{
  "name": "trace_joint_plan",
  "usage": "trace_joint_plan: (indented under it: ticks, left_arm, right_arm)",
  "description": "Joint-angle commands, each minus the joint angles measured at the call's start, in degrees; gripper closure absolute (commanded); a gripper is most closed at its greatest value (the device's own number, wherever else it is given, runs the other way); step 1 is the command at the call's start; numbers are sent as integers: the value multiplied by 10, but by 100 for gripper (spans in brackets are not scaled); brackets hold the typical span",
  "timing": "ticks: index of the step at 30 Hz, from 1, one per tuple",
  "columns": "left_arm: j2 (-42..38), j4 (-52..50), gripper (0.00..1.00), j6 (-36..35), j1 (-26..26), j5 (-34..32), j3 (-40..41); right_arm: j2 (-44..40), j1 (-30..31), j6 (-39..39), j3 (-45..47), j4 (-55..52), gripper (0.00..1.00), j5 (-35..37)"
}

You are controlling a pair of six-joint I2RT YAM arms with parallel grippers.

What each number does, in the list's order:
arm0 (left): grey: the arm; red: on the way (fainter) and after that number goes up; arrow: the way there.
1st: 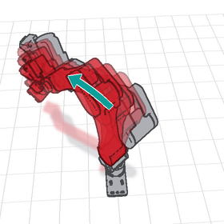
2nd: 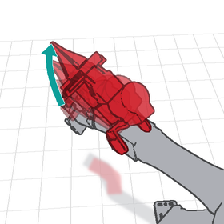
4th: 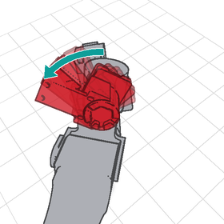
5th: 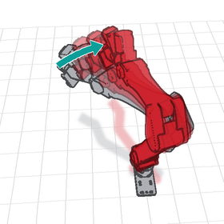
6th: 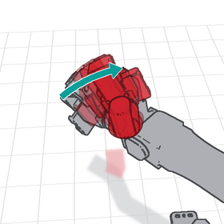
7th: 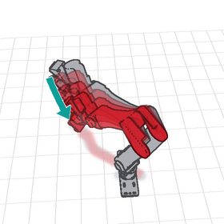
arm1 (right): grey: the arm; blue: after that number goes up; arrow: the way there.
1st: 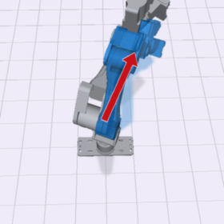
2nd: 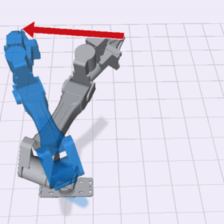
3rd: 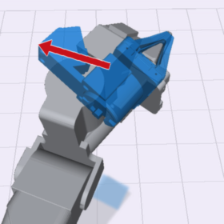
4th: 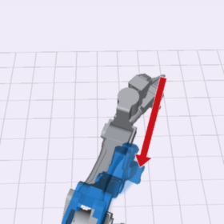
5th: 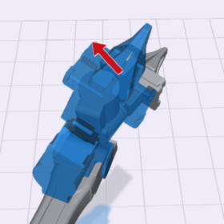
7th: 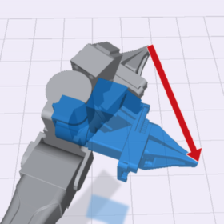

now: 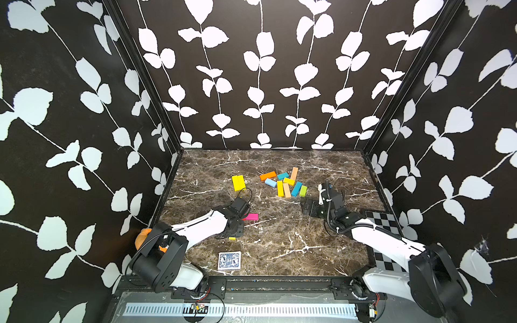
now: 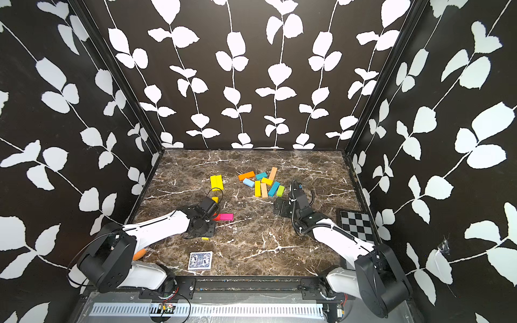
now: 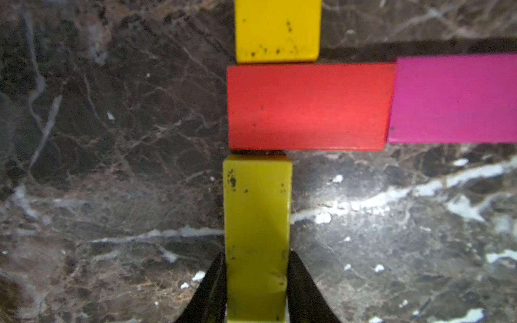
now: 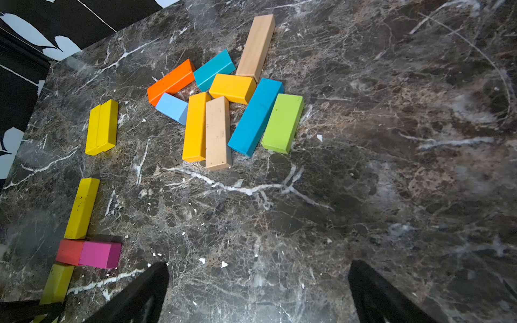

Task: Assemble the letter h with building blocks
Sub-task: Assemble the building block at the center of the board.

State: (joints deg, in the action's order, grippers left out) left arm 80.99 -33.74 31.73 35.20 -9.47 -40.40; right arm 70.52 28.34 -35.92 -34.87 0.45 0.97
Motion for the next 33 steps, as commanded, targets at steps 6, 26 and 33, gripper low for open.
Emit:
trace_joint_plan:
  ticks: [6, 26, 33]
  left_arm:
    - [-4, 7, 48, -3, -4, 0, -10]
    - [17, 17, 64, -5, -3, 3, -11]
    - [12, 7, 64, -4, -7, -8, -10]
  right_arm:
    - [-9, -6, -11, 7, 20, 1, -2]
    - [-10, -8, -12, 9, 24, 0, -9]
    - [-9, -9, -12, 9, 25, 1, -11]
